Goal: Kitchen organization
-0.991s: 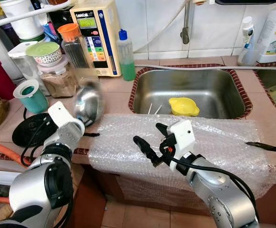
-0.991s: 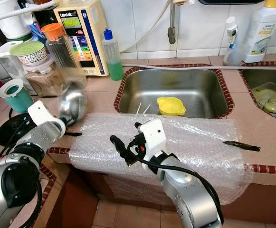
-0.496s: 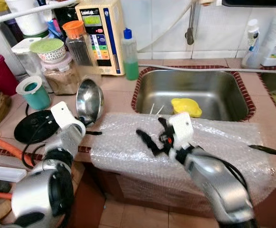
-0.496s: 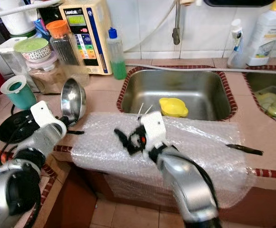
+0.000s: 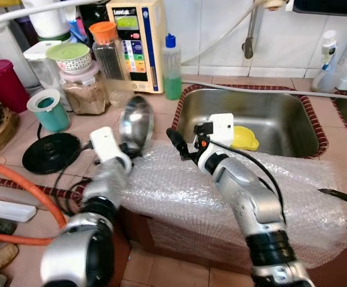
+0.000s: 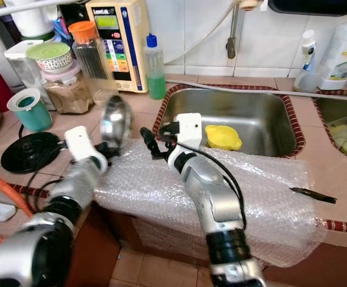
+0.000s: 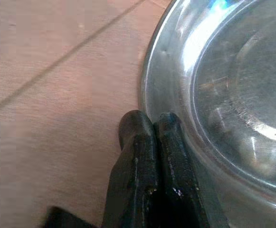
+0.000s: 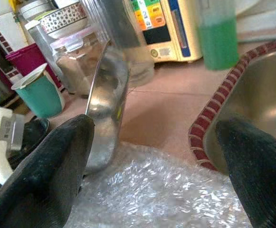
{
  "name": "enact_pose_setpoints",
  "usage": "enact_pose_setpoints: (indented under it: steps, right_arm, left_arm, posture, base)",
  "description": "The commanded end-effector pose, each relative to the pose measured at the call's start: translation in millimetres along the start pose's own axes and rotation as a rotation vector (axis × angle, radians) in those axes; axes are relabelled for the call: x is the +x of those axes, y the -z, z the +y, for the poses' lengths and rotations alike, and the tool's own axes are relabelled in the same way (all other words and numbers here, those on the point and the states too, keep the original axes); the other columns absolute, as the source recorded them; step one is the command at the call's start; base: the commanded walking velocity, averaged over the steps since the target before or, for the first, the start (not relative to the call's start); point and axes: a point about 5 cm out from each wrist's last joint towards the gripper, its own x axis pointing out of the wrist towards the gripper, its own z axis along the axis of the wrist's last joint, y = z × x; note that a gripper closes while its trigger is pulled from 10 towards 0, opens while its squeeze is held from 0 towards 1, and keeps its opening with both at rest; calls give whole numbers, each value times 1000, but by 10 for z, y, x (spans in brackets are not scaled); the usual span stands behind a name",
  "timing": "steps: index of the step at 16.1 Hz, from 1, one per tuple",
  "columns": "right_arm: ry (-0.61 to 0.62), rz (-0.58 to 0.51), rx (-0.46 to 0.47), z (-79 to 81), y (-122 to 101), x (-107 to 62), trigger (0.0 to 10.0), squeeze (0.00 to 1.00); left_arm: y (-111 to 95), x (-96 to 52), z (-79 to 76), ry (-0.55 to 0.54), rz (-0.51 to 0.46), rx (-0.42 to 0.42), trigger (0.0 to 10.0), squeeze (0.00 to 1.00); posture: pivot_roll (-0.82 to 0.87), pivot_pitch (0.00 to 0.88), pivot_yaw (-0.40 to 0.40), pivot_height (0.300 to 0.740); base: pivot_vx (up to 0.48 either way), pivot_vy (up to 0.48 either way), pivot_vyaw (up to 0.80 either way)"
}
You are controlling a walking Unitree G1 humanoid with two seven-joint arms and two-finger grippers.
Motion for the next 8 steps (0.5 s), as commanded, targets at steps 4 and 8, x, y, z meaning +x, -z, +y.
enact_pose_setpoints:
  steps: [4,8]
  right_arm:
    - [-10,-19,7,37,-52,33,10000,0]
    - [-10,-19,7,37,-52,33,10000,0]
  left_arm:
    - [24,-5,23,-6,9,26,0,0]
    - [24,-5,23,-6,9,26,0,0]
  posture:
    - [-33,0,93,740]
    - [-33,0,93,740]
  base:
    - [0,0,0]
    - [0,0,0]
